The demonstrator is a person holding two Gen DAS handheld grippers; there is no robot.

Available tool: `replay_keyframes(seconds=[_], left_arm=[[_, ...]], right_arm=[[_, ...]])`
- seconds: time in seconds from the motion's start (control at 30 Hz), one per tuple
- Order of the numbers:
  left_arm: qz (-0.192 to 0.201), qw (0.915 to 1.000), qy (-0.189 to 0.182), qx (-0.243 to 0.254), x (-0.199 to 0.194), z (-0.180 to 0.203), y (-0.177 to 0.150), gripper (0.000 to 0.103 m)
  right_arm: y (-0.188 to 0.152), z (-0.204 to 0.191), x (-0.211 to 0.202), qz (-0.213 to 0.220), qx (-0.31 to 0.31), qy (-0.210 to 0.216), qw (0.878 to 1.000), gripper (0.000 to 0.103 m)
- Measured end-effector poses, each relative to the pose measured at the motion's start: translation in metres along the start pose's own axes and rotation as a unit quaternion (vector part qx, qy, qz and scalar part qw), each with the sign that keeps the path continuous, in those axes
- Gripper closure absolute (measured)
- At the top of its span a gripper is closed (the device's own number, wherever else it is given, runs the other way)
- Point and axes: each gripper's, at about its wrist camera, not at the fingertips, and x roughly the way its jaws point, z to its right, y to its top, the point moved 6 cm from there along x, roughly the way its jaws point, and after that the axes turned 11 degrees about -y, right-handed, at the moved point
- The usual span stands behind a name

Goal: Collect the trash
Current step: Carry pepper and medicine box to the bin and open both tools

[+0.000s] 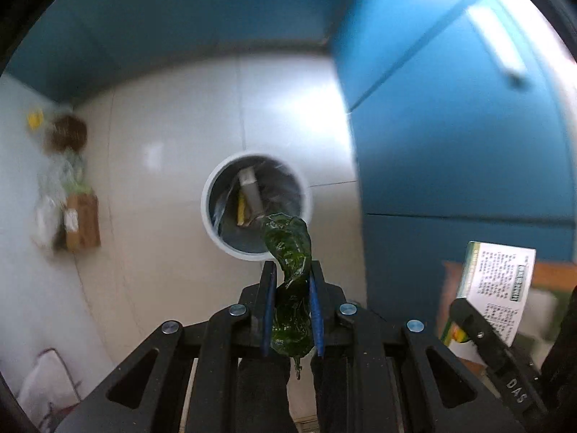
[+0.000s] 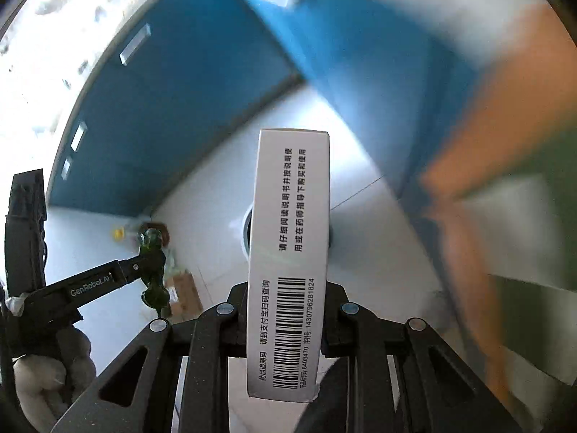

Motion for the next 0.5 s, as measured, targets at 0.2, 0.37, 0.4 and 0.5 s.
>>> replay_keyframes(seconds=[0.2, 0.37, 0.4, 0.5], left_arm=[[-0.059, 0.9961, -0.045, -0.048, 0.139, -0.091, 0.027, 0.088], [-0.099, 0.9899, -0.068, -0.074, 0.228, -0.129, 0.037, 0.081], [-0.099, 0.9900, -0.067, -0.075, 0.237, -0.134, 0.039, 0.078], [-0.082, 0.9928, -0.048, -0.072, 0.246, -0.145, 0.044, 0.011]], right_arm=[[-0.003, -0.021, 0.197, -0.064, -0.022, 0.005, 0.998, 0.079], [-0.011, -0.021, 0.311, -0.112, -0.032, 0.004, 0.993, 0.077], [-0.008, -0.020, 0.326, -0.119, -0.031, 0.004, 0.992, 0.077], [-0.009, -0.022, 0.349, -0.132, -0.044, -0.008, 0.990, 0.062]])
